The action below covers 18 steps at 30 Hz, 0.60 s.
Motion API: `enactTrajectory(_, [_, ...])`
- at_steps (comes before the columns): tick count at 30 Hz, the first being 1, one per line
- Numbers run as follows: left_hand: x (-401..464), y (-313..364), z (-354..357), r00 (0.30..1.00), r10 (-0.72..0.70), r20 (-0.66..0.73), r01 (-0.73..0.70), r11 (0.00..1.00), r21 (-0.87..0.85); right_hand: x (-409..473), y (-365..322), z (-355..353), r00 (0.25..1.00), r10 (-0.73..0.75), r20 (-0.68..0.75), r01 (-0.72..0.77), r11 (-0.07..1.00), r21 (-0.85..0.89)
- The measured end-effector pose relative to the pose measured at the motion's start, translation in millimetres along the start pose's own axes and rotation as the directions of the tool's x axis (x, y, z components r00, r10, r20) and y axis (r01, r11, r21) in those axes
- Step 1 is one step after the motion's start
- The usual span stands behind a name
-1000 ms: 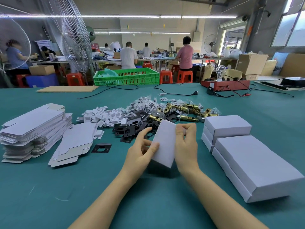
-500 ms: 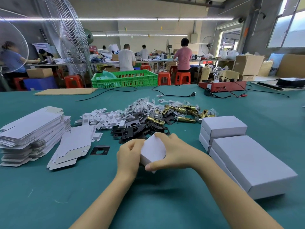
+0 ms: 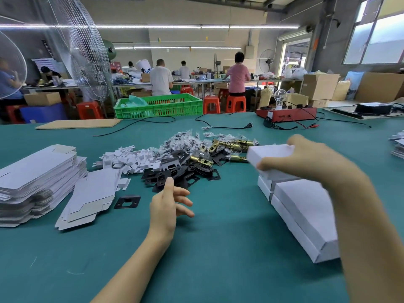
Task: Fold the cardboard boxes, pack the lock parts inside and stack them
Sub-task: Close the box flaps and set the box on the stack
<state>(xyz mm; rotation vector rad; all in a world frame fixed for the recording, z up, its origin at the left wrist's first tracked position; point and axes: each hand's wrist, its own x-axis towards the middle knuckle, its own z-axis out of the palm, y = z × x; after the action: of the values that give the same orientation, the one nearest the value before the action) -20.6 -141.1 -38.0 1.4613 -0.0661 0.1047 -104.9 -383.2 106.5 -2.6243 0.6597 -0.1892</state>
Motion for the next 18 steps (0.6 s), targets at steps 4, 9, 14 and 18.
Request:
enactTrajectory(4, [-2,1,1,1.000,0.011,0.012,-0.011,1.000,0.018,7,32,-16,0.994,0.104,0.045,-0.100,0.991,-0.089])
enactTrajectory(9, [-2,0,0,1.000,0.012,0.012,-0.012,0.999,0.033,15,45,-7,0.976,0.179,0.121,-0.153,0.967,-0.202])
enactTrajectory(14, [-2,-1,0,1.000,0.016,0.005,-0.016,0.999,0.050,22,47,5,0.965,0.203,0.166,-0.163,0.961,-0.224])
enactTrajectory(18, [-1,-1,1,1.000,0.015,0.009,-0.016,0.998,0.053,24,49,7,0.958,0.225,0.176,-0.182,0.956,-0.232])
